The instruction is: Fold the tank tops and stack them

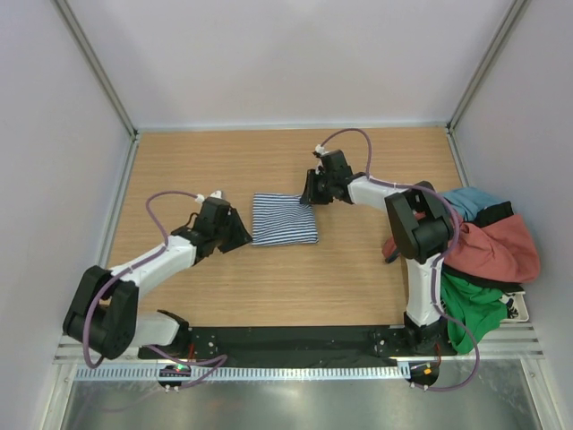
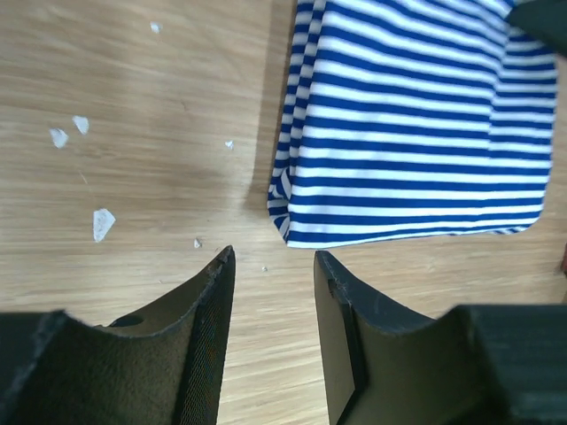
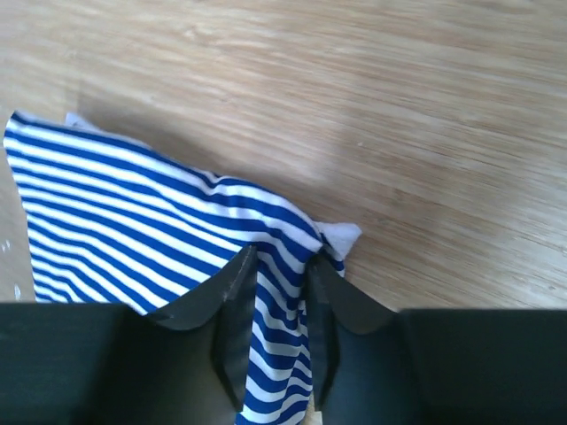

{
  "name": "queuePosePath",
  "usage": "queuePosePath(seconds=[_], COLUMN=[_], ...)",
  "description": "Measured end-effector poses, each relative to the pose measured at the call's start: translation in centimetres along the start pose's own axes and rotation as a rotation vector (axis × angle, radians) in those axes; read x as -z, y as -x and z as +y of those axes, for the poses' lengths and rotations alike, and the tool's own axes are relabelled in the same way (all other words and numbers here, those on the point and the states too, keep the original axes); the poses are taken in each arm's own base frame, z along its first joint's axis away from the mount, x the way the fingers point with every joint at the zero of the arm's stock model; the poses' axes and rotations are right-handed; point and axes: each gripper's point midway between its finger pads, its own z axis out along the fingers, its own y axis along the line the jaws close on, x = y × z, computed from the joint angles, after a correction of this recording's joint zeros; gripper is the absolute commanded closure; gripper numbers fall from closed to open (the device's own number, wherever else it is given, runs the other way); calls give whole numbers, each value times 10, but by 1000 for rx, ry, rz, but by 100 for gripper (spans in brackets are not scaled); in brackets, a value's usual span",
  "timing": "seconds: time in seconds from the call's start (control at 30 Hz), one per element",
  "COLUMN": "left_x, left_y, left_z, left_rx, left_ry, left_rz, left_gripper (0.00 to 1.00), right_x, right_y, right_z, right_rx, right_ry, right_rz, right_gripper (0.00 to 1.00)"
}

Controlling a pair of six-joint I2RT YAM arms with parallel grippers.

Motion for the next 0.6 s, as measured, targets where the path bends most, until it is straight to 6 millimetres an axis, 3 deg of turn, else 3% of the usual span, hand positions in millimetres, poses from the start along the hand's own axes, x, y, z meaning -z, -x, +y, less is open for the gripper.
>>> queuePosePath(seconds=[0.03,0.17,0.23,0.3,0.4,0.47,0.57,0.6], left_x=[5,14,15,16,18,20,23,24], left_y=[2,12,11,11,17,22,29,30], left_z=[0,0,2,3,-5,-16,-33,-36], left_rx=[2,1,0,0,-2,-4,-8,-11], left_ry=[0,13,26,34,23,-6,-52,-62], left_rz=[-13,-56,-52,-45,-42,-39,-37,-34], left_gripper=[58,57,58,58,58,58,59,60], right_x=[0,4,8,17,39,54,82,90], right_y=[-1,-1,-4,-9,-14,-13,-12,-13], right_z=[1,7,6,4,2,5,14,18], right_rx=[23,70,80,91,104,113,123,121], right_ry=[11,43,38,26,0,2,23,39], right_rz=[8,16,20,24,23,6,-34,-42], right_gripper=[55,48,38,30,27,28,47,60])
